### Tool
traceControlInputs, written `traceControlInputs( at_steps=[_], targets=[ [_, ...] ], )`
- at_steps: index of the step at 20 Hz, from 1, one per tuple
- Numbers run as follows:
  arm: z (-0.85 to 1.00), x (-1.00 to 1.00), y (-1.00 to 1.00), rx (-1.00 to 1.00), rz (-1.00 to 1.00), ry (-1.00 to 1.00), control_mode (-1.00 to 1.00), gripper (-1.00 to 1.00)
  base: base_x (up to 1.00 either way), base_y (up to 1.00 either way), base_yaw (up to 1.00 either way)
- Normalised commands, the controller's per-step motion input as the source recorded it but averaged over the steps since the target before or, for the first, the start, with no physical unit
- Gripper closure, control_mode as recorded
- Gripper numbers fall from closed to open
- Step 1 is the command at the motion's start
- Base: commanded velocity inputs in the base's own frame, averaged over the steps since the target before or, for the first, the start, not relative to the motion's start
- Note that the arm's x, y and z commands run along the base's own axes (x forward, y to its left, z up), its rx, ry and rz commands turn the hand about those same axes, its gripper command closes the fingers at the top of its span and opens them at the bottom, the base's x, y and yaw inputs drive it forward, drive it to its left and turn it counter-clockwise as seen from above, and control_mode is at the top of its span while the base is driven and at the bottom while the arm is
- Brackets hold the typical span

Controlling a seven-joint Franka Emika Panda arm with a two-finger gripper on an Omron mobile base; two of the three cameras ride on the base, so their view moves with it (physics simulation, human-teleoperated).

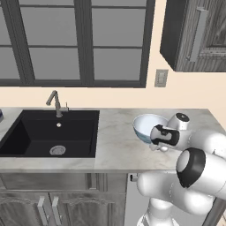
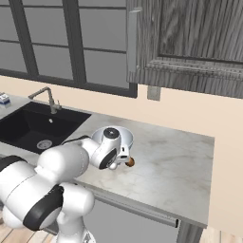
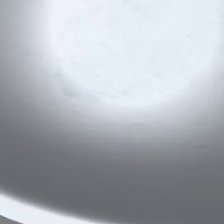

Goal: Gather the eggs and milk located in the vicinity of the sink area and place them right next to the bowl.

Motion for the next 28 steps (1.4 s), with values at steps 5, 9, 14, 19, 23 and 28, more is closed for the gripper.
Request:
traceControlInputs(
  at_steps=[5, 9, 14, 19, 23, 28],
  targets=[
    [-0.01, 0.01, 0.0, 0.0, 0.0, 0.0, -1.0, 1.0, 0.0, 0.0, 0.0],
    [0.0, 0.0, 0.0, 0.0, 0.0, 0.0, -1.0, -1.0, 0.0, 0.0, 0.0],
    [0.0, 0.0, 0.0, 0.0, 0.0, -0.04, -1.0, -1.0, 0.0, 0.0, 0.0],
    [0.0, 0.0, 0.0, 0.0, -0.02, -0.05, -1.0, -1.0, 0.0, 0.0, 0.0],
    [0.0, 0.0, 0.0, 0.0, -0.04, -0.05, -1.0, -1.0, 0.0, 0.0, 0.0],
    [0.06, -0.01, 0.0, 0.0, -0.04, -0.02, -1.0, -1.0, 0.0, 0.0, 0.0]
  ],
)
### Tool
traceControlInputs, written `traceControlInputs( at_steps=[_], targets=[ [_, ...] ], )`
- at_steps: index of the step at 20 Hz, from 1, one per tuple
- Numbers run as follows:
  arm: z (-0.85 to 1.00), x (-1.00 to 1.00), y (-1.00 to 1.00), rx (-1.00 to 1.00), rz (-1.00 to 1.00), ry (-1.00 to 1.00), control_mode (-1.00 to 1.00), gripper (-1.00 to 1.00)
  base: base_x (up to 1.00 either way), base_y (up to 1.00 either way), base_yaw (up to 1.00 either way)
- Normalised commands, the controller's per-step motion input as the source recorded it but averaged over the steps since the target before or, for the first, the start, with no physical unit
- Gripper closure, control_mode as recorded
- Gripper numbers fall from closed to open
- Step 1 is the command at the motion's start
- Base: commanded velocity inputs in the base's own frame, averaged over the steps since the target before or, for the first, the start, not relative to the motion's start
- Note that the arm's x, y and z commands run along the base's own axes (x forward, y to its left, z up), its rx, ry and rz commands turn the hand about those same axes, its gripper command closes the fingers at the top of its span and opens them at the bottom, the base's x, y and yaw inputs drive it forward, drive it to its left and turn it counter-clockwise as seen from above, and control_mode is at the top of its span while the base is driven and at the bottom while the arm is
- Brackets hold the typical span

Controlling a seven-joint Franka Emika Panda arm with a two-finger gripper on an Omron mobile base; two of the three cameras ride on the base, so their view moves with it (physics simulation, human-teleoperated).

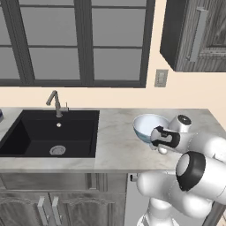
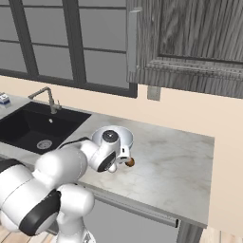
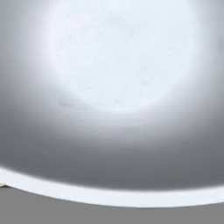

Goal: Gather the eggs and milk located in the vicinity of the sink area and place them right next to the bowl.

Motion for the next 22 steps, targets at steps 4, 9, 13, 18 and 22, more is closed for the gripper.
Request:
traceControlInputs(
  at_steps=[4, 9, 13, 18, 22],
  targets=[
    [0.45, -0.1, -0.02, 0.0, -0.07, 0.0, -1.0, -1.0, 0.0, 0.0, 0.0],
    [0.52, -0.1, 0.0, 0.0, -0.12, 0.0, -1.0, -1.0, 0.0, 0.0, 0.0],
    [0.35, -0.26, 0.0, 0.0, -0.14, 0.0, -1.0, -1.0, 0.0, 0.0, 0.0],
    [0.19, -0.45, 0.0, 0.0, -0.13, 0.0, -1.0, -1.0, 0.0, 0.0, 0.0],
    [0.17, -0.58, 0.0, 0.0, -0.12, -0.01, -1.0, -1.0, 0.0, 0.0, 0.0]
  ],
)
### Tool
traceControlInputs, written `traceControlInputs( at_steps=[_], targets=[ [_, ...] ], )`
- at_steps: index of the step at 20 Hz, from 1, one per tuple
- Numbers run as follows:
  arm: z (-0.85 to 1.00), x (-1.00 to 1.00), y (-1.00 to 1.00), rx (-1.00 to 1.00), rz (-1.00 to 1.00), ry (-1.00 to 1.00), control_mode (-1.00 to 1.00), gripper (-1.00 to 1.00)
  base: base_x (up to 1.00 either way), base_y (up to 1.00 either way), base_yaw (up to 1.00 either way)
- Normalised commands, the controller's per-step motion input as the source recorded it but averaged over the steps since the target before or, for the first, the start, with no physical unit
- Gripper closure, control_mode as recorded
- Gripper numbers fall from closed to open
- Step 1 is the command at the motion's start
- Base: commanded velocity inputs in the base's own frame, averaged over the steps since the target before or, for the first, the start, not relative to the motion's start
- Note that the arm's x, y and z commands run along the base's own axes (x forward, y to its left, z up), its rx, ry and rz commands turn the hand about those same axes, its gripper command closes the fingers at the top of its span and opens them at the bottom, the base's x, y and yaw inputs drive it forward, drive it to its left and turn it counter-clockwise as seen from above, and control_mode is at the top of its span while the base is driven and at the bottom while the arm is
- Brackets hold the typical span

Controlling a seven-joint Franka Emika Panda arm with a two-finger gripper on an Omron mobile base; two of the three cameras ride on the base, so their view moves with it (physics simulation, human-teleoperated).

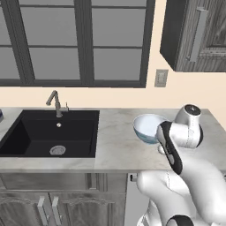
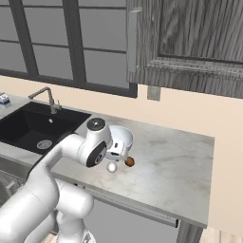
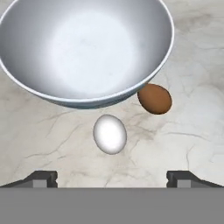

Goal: Gather the eggs and milk located in the vicinity of the sink area and place them right next to the bowl.

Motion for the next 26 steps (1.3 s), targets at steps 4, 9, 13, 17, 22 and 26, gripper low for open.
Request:
traceControlInputs(
  at_steps=[4, 9, 13, 17, 22, 26],
  targets=[
    [0.44, -0.52, 0.0, 0.0, -0.07, -0.04, -1.0, -1.0, 0.0, 0.0, 0.0],
    [0.45, -0.48, 0.03, 0.0, -0.01, -0.07, -1.0, -1.0, 0.0, 0.0, 0.0],
    [0.34, -0.26, 0.21, 0.0, 0.0, -0.05, -1.0, -1.0, 0.0, 0.0, 0.0],
    [0.45, -0.15, 0.27, 0.0, 0.0, -0.03, -1.0, -1.0, 0.0, 0.0, 0.0],
    [0.15, -0.03, 0.07, 0.0, 0.0, 0.0, -1.0, -1.0, 0.0, 0.0, 0.0],
    [0.03, 0.0, 0.0, 0.0, 0.0, 0.0, -1.0, -1.0, 0.0, 0.0, 0.0]
  ],
)
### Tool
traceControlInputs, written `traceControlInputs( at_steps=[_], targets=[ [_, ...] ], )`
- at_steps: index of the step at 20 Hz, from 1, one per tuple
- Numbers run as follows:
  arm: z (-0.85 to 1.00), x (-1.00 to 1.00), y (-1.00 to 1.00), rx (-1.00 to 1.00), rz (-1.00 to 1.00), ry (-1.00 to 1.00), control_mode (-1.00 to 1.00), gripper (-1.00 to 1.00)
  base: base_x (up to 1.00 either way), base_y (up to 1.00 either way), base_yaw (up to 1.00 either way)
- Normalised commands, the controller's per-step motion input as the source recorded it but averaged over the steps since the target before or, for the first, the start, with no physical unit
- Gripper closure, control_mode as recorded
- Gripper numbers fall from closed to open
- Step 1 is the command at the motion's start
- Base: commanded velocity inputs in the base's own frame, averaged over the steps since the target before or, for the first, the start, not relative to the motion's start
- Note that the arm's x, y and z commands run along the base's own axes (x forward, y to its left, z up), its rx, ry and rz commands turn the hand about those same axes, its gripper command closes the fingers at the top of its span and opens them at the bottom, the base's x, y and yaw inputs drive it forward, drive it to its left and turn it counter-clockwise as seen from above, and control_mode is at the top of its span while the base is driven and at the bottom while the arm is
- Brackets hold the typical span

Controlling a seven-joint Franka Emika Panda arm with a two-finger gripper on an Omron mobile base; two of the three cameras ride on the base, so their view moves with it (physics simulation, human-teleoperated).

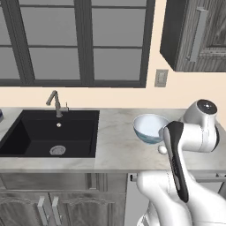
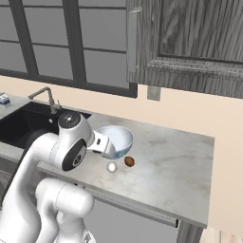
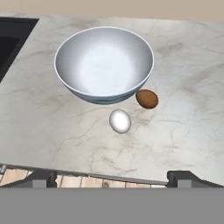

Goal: Gather the eggs and milk located in the vicinity of the sink area and place them right next to the bowl.

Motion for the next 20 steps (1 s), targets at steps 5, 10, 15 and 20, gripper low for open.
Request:
traceControlInputs(
  at_steps=[5, 10, 15, 20],
  targets=[
    [0.03, 0.0, 0.0, 0.0, 0.02, 0.0, 1.0, -1.0, 0.0, 0.0, 0.04],
    [0.0, 0.0, 0.0, 0.0, 0.0, 0.0, 1.0, -1.0, 0.0, 0.22, 0.04],
    [0.0, 0.0, 0.0, 0.0, 0.0, 0.0, 1.0, -1.0, -0.05, 0.31, 0.0],
    [0.0, 0.0, 0.0, 0.0, 0.0, 0.0, 1.0, -1.0, -0.15, 0.39, -0.01]
  ],
)
